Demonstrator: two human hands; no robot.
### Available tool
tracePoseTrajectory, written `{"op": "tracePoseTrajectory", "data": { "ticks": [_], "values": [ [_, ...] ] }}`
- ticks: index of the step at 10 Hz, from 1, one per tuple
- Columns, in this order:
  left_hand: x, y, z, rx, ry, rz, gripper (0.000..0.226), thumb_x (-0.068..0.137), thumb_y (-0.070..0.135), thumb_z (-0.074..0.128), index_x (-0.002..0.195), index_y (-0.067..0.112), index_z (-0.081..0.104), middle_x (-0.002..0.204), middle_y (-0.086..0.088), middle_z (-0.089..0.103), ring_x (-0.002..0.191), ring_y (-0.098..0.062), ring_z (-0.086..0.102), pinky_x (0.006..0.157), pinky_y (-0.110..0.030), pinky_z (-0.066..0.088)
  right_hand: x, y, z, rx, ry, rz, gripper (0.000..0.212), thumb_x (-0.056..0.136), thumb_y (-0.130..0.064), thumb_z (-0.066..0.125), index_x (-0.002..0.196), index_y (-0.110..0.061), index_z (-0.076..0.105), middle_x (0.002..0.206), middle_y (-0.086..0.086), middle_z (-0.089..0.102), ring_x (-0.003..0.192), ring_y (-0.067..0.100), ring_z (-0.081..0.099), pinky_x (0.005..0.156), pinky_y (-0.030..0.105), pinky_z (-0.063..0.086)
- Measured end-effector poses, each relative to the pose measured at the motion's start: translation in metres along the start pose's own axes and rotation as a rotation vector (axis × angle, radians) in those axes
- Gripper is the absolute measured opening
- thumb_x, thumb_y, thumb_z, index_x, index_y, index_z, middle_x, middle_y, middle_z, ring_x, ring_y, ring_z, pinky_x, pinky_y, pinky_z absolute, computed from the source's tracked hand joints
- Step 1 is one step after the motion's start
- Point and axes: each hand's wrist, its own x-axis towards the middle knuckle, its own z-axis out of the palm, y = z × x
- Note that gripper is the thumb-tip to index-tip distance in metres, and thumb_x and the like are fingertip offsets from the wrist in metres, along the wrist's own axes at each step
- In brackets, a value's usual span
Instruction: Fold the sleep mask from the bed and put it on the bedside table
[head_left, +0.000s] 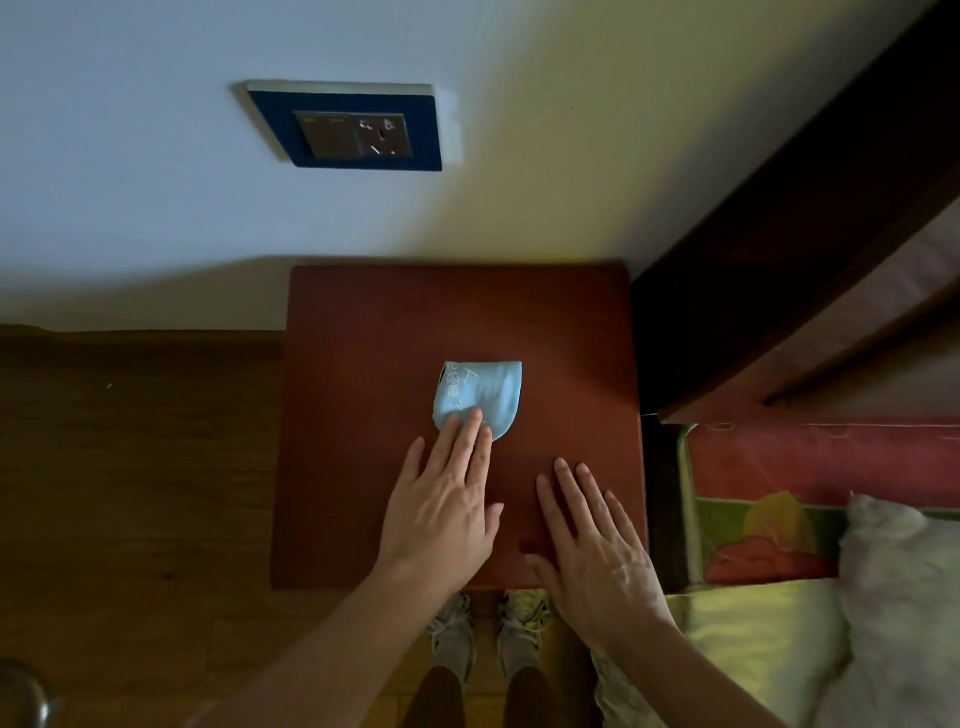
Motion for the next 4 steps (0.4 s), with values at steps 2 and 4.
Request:
{"op": "tracePoseTrajectory", "data": {
  "ticks": [2, 4],
  "values": [
    [0.007, 0.004, -0.002, -0.013, -0.047, -0.044, 0.078, 0.097, 0.053, 0.029, 0.153, 0.013, -0.009, 0.162, -0.004, -0.021, 0.149, -0.019, -0.015, 0.121, -0.047, 0.008, -0.001, 0.002, 0.000, -0.036, -0.022, -0.020, 0.080, 0.096, -0.062, 0.038, 0.158, -0.015, 0.021, 0.168, 0.011, 0.018, 0.153, 0.030, 0.019, 0.118, 0.049, 0.031],
    [-0.001, 0.000, -0.028, -0.062, 0.013, 0.023, 0.071, 0.097, 0.042, 0.036, 0.154, 0.016, 0.004, 0.165, -0.006, -0.001, 0.151, -0.022, -0.001, 0.121, -0.045, 0.012, 0.006, 0.001, -0.035, 0.023, -0.061, 0.037, 0.078, 0.087, -0.059, 0.044, 0.151, -0.015, 0.039, 0.160, 0.014, 0.039, 0.144, 0.033, 0.042, 0.102, 0.053, 0.052]
  ]
}}
